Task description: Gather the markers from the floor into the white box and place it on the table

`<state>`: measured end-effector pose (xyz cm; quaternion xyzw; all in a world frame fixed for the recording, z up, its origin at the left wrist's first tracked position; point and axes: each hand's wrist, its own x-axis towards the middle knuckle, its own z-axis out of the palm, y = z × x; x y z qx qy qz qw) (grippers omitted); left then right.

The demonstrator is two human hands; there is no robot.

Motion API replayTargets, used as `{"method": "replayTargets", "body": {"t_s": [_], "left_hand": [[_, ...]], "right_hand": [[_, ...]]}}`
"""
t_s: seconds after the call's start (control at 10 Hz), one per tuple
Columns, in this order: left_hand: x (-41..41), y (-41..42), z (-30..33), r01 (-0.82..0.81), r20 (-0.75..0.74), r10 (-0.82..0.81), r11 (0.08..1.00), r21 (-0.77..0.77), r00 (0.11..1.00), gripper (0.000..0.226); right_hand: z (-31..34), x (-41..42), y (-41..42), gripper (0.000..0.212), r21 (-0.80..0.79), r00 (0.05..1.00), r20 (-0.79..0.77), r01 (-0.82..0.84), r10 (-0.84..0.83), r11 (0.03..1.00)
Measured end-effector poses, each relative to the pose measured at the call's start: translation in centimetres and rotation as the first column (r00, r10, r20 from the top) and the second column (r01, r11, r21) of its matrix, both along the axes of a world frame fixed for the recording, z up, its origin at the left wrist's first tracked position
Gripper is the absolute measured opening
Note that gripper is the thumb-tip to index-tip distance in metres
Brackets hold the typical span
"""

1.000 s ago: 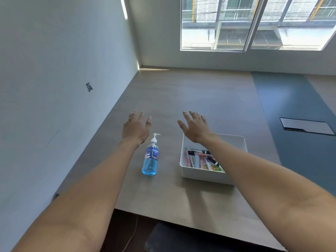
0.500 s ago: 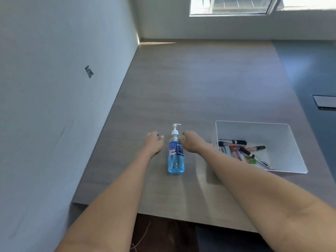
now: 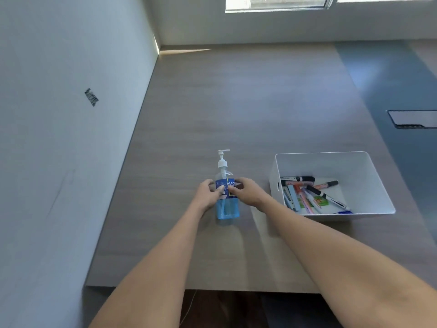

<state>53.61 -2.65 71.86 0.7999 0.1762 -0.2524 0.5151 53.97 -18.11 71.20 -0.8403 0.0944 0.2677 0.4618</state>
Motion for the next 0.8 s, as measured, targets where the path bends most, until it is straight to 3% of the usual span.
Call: {"method": "replayTargets", "body": {"t_s": [0.3, 0.7, 0.8], "left_hand": [[2.1, -0.4, 4.3, 0.04, 0.218, -0.043, 0.999, 0.02, 0.975, 0.053], [-0.4, -2.5, 4.2, 0.119, 0.216, -0.13, 0.991, 0.063, 0.968, 0.053], [-1.4, -2.8, 3.3, 0.096, 0.232, -0.138, 0.979, 0.182, 0.963, 0.06]], "right_hand": [[4.8, 1.3, -0.6, 0.049, 0.059, 0.982, 0.149, 0.107, -0.115, 0.992], [5.3, -1.9, -1.8, 0.073, -0.046, 0.992, 0.092, 0.093, -0.089, 0.995], [5.5, -3.4, -1.8, 0.074, -0.074, 0.989, 0.118, 0.096, -0.086, 0.993]]}}
